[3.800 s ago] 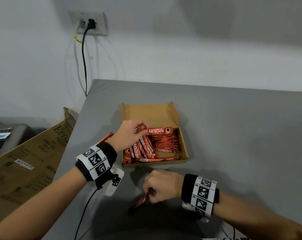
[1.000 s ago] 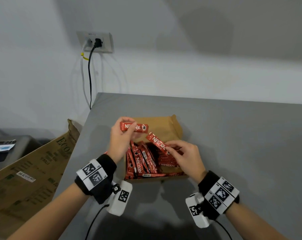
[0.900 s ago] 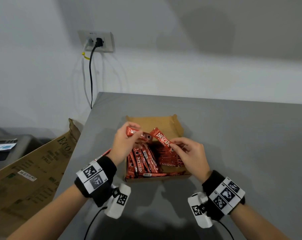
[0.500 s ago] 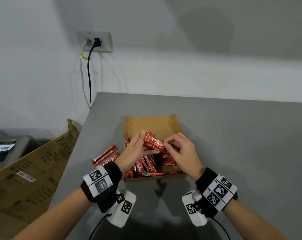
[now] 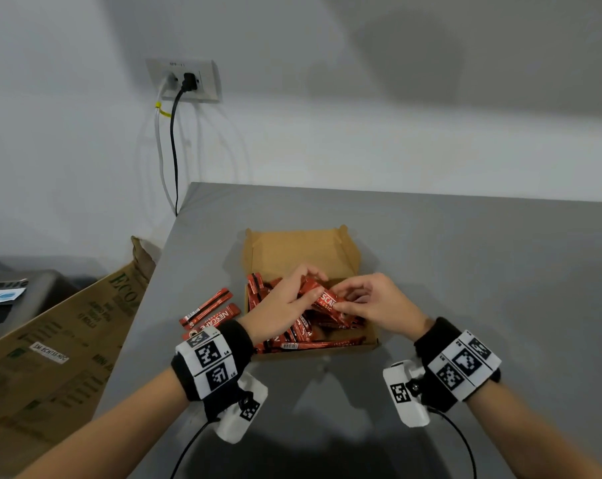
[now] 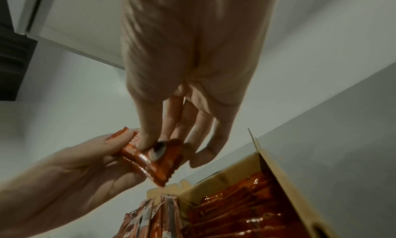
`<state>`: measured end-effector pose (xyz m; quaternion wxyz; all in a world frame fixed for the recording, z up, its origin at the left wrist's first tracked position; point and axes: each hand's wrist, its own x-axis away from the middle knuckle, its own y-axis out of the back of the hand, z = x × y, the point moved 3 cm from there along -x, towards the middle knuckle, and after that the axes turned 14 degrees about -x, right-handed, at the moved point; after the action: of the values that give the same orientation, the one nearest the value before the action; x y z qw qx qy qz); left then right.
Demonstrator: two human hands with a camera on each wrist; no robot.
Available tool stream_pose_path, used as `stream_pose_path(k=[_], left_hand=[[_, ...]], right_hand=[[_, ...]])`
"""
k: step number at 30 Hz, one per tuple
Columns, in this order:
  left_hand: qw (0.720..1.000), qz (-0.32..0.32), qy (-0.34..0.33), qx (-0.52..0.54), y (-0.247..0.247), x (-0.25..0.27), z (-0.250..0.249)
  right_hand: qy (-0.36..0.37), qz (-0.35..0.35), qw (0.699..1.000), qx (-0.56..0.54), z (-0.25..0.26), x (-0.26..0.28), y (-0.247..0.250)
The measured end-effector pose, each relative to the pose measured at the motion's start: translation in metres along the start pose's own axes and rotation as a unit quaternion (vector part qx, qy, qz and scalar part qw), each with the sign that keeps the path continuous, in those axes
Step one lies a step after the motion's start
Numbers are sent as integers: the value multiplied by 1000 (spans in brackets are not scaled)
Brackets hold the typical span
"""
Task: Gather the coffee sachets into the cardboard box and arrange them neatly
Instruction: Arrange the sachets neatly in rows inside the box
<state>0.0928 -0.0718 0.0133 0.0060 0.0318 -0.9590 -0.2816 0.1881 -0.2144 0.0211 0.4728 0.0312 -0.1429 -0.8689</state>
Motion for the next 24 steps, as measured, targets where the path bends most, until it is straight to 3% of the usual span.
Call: stream_pose_path(k=[4, 9, 12, 17, 24], left_hand=[[992, -51, -39, -112, 3, -7, 3], [984, -92, -41, -146, -7, -6, 9], [979, -78, -12, -190, -12, -3, 16], [968, -3, 31, -249, -20, -1, 19], [957, 34, 32, -286, -20, -1, 22]], right_hand=[[2, -15, 999, 49, -5, 3, 1], [30, -63, 980, 188, -19, 4, 2], [31, -34, 965, 260, -25, 6, -3], [12, 2, 920, 391, -24, 6, -9], [-15, 31, 911, 411, -22, 9, -9]])
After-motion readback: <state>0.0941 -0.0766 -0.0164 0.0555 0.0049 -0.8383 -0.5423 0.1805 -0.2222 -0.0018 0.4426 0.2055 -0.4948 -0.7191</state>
